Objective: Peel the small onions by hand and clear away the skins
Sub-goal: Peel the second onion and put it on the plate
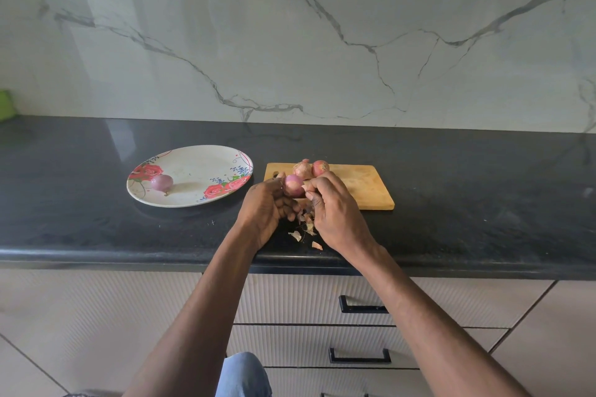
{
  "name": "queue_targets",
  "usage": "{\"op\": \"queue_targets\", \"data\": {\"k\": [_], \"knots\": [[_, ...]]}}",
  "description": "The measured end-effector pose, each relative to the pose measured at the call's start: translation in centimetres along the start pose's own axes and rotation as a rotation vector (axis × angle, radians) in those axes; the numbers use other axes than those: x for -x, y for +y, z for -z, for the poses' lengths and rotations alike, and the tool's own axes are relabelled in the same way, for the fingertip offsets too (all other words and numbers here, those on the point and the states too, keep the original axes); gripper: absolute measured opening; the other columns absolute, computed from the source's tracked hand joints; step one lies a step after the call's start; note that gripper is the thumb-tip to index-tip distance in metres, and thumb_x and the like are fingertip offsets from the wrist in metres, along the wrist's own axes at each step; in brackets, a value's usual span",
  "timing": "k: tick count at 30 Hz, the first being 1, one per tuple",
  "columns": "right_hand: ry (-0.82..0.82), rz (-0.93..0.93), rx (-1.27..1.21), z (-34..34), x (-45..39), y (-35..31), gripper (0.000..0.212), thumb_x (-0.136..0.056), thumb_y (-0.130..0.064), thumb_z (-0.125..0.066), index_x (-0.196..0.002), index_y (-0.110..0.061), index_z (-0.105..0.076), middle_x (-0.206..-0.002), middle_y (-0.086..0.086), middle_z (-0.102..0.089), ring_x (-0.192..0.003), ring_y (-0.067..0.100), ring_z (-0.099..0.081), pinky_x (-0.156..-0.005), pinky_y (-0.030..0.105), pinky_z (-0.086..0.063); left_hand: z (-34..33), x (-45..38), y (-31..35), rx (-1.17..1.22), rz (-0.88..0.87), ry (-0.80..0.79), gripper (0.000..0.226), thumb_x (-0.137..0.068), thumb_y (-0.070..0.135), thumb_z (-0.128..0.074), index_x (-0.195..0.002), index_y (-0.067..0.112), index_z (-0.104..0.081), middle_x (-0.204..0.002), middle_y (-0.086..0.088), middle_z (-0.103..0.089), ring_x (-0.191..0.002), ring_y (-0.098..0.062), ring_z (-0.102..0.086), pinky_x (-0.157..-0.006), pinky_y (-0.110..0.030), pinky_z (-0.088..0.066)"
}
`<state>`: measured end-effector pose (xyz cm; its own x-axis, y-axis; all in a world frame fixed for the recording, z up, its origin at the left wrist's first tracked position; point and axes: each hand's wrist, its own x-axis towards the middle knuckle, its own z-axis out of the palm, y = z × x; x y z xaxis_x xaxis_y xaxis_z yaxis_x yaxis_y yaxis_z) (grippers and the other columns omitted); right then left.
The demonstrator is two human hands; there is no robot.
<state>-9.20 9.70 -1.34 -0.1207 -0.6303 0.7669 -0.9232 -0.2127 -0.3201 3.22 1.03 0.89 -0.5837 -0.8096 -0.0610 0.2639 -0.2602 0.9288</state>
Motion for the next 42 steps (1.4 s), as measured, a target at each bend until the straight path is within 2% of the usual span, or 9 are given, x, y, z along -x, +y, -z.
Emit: {"op": "queue_targets", "data": {"k": [4,7,11,14,18,21,27,35,42], "knots": [[-0.009,-0.036,0.056,0.01,-0.05,-0.08,0.009,-0.093,0.004,-0.060,-0.100,-0.002,-0.062,-0.108,0.011,-0.060,-0.097,0.025,-0.060,-0.082,0.041,-0.056,0.01,0.25,0.16,0.090,0.012,0.022,0.027,-0.107,0.014,-0.039,-0.102,-0.003,-0.058,-0.068,-0.015,-0.069,-0.053,-0.020,-0.061,-0.047,-0.025,-0.049],[0.011,-0.066,0.074,0.07,-0.09,-0.13,0.008,-0.091,0.005,-0.060,-0.096,-0.002,-0.061,-0.107,0.012,-0.060,-0.097,0.026,-0.060,-0.082,0.042,-0.056,0.13,0.19,0.24,0.168,0.011,0.034,0.023,-0.106,0.010,-0.039,-0.107,-0.004,-0.057,-0.081,-0.020,-0.070,-0.060,-0.023,-0.064,-0.053,-0.027,-0.054],[0.062,-0.064,0.038,0.36,-0.05,-0.41,0.024,-0.085,0.008,-0.068,-0.106,-0.004,-0.069,-0.105,0.008,-0.067,-0.095,0.022,-0.062,-0.083,0.043,-0.056,0.29,-0.17,0.21,0.229,0.031,0.009,0.017,-0.103,0.011,-0.050,-0.103,-0.003,-0.059,-0.091,-0.022,-0.067,-0.072,-0.028,-0.068,-0.065,-0.032,-0.062],[0.139,-0.041,0.021,0.57,-0.17,-0.12,0.018,-0.079,0.000,-0.078,-0.096,-0.006,-0.076,-0.100,0.004,-0.069,-0.099,0.019,-0.062,-0.082,0.046,-0.055,0.41,-0.46,-0.13,0.180,0.000,-0.038,0.016,-0.101,0.014,-0.055,-0.098,0.001,-0.063,-0.092,-0.020,-0.070,-0.076,-0.027,-0.070,-0.075,-0.034,-0.061],[0.132,-0.060,-0.144,0.76,-0.15,-0.12,0.027,-0.081,-0.001,-0.079,-0.108,-0.003,-0.075,-0.107,0.006,-0.068,-0.106,0.021,-0.065,-0.085,0.044,-0.059,0.38,-0.40,-0.22,0.133,-0.007,-0.067,0.016,-0.098,0.014,-0.060,-0.101,-0.001,-0.065,-0.091,-0.018,-0.070,-0.074,-0.022,-0.070,-0.068,-0.029,-0.061],[0.135,-0.049,-0.153,0.87,-0.19,-0.35,0.025,-0.081,0.003,-0.079,-0.105,-0.001,-0.075,-0.104,0.005,-0.067,-0.107,0.019,-0.064,-0.089,0.034,-0.058,0.21,-0.09,-0.04,0.123,0.003,-0.082,0.013,-0.099,0.008,-0.057,-0.098,-0.002,-0.065,-0.086,-0.018,-0.070,-0.071,-0.021,-0.071,-0.065,-0.028,-0.061],[0.152,-0.066,-0.138,0.59,-0.30,-0.15,0.019,-0.080,0.005,-0.078,-0.098,0.000,-0.075,-0.101,0.006,-0.068,-0.103,0.016,-0.064,-0.089,0.029,-0.055,0.26,0.10,0.11,0.127,0.040,-0.081,0.012,-0.099,0.002,-0.054,-0.101,-0.004,-0.064,-0.088,-0.019,-0.072,-0.075,-0.025,-0.072,-0.068,-0.030,-0.062],[0.166,0.031,-0.049,0.28,-0.22,0.03,0.017,-0.082,0.008,-0.076,-0.098,0.002,-0.075,-0.098,0.008,-0.070,-0.092,0.021,-0.067,-0.082,0.033,-0.058,0.30,-0.15,0.03,0.161,0.050,-0.057,0.011,-0.098,-0.002,-0.054,-0.104,-0.007,-0.062,-0.086,-0.018,-0.073,-0.079,-0.027,-0.074,-0.078,-0.036,-0.063],[0.141,0.090,0.000,0.04,-0.08,0.09,0.024,-0.085,0.007,-0.071,-0.108,0.002,-0.074,-0.096,0.009,-0.069,-0.087,0.023,-0.067,-0.073,0.039,-0.060,0.14,-0.03,0.15,0.186,0.057,-0.039,0.010,-0.098,0.000,-0.055,-0.101,-0.007,-0.062,-0.087,-0.021,-0.070,-0.073,-0.027,-0.072,-0.071,-0.032,-0.064]]}}
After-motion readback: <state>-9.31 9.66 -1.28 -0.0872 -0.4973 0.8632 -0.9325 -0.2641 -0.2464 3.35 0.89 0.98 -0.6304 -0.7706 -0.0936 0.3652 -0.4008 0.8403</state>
